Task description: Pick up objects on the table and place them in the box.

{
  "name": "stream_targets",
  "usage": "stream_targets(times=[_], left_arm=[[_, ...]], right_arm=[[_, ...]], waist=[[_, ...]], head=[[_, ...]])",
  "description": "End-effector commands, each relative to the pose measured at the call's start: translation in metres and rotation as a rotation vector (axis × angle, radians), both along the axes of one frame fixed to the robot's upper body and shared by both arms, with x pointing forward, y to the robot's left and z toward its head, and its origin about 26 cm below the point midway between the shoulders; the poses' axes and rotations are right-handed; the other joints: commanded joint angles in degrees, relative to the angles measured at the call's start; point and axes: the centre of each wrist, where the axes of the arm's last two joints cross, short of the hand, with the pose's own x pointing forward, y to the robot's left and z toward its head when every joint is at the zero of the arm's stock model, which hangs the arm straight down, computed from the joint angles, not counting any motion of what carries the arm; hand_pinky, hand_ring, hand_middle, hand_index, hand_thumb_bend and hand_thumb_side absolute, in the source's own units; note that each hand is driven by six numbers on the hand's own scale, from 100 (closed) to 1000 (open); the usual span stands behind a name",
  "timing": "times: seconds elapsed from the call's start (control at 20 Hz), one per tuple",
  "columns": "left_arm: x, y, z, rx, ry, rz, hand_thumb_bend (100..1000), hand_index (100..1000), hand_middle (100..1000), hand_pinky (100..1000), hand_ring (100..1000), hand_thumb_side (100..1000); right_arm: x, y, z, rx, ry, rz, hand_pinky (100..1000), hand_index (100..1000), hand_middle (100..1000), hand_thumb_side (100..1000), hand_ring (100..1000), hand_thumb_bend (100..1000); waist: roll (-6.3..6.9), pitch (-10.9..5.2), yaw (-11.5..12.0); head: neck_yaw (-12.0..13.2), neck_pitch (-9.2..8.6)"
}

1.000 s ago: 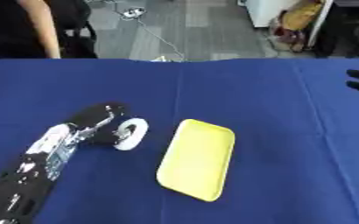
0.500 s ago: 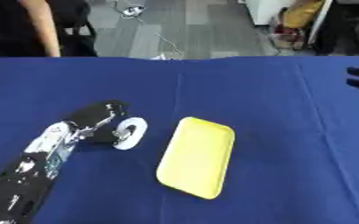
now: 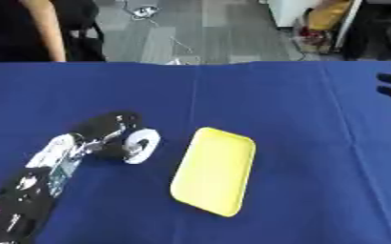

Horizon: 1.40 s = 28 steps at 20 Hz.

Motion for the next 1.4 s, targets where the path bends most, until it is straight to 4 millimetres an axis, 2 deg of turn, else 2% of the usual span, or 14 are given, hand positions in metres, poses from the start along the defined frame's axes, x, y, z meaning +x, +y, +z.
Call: stream_targets(times=[0.05, 0.45, 0.9, 1.0, 1.05, 1.1, 1.15, 1.25, 1.3, 1.4], left_arm=[[0.003, 0.001, 0.011, -0.006, -0.012, -0.018, 433, 893, 939, 982, 1000, 1000], [0.003, 0.0, 0.013, -0.034, 0.001, -0.006, 384, 893, 941, 982, 1000, 1000], [0.002, -0.004, 0.011, -0.032, -0.001, -0.005, 374, 895, 940, 967, 998, 1000], [0.002, -0.004, 0.012, -0.02, 0.001, -0.016, 388, 901, 941, 964, 998, 1000], [0.002, -0.004, 0.012, -0.009, 0.004, -0.024, 435, 921, 943, 940, 1000, 1000], [0.002, -0.003, 0.013, 0.011, 0.008, -0.037, 427, 915, 943, 946, 1000, 1000], [0.003, -0.002, 0.015, 0.035, 0.01, -0.05, 465, 938, 941, 910, 1000, 998], [0.005, 0.002, 0.023, 0.096, 0.003, -0.078, 483, 950, 938, 870, 997, 929], [0.005, 0.003, 0.028, 0.12, -0.003, -0.088, 476, 948, 938, 877, 996, 947], [0.006, 0.007, 0.034, 0.156, -0.01, -0.102, 496, 953, 939, 861, 999, 909]], right_arm=[[0.0, -0.002, 0.011, -0.023, -0.03, -0.002, 802, 1000, 931, 917, 811, 100], [0.0, -0.002, 0.011, -0.024, -0.03, -0.001, 802, 1000, 931, 917, 810, 100], [0.001, -0.001, 0.012, -0.023, -0.032, -0.001, 802, 1000, 931, 915, 810, 100], [0.001, -0.001, 0.012, -0.023, -0.032, -0.001, 802, 1000, 931, 915, 810, 100], [0.001, -0.001, 0.012, -0.023, -0.032, 0.0, 803, 1000, 931, 914, 810, 100], [0.001, -0.001, 0.012, -0.024, -0.032, 0.0, 803, 1000, 931, 915, 810, 100], [0.001, -0.001, 0.012, -0.024, -0.032, 0.0, 803, 1000, 930, 914, 810, 100], [0.001, -0.001, 0.012, -0.024, -0.032, 0.0, 802, 1000, 931, 914, 810, 100], [0.001, -0.001, 0.012, -0.024, -0.032, -0.001, 803, 1000, 931, 914, 810, 100], [0.001, -0.001, 0.012, -0.024, -0.031, 0.0, 803, 1000, 931, 914, 810, 100]], waist=[[-0.13, -0.44, 0.0], [-0.16, -0.38, 0.2], [-0.17, -0.35, 0.2], [-0.17, -0.34, 0.2], [-0.16, -0.34, 0.2], [-0.16, -0.34, 0.1], [-0.14, -0.35, 0.1], [-0.12, -0.37, 0.1], [-0.11, -0.37, 0.1], [-0.09, -0.38, 0.1]], head=[[-0.6, -0.04], [-0.6, -0.03], [-0.9, -0.11], [-0.9, -0.12], [-0.9, -0.11], [-0.9, -0.11], [-0.9, -0.12], [-1.0, -0.08], [-1.0, -0.06], [-1.1, -0.06]])
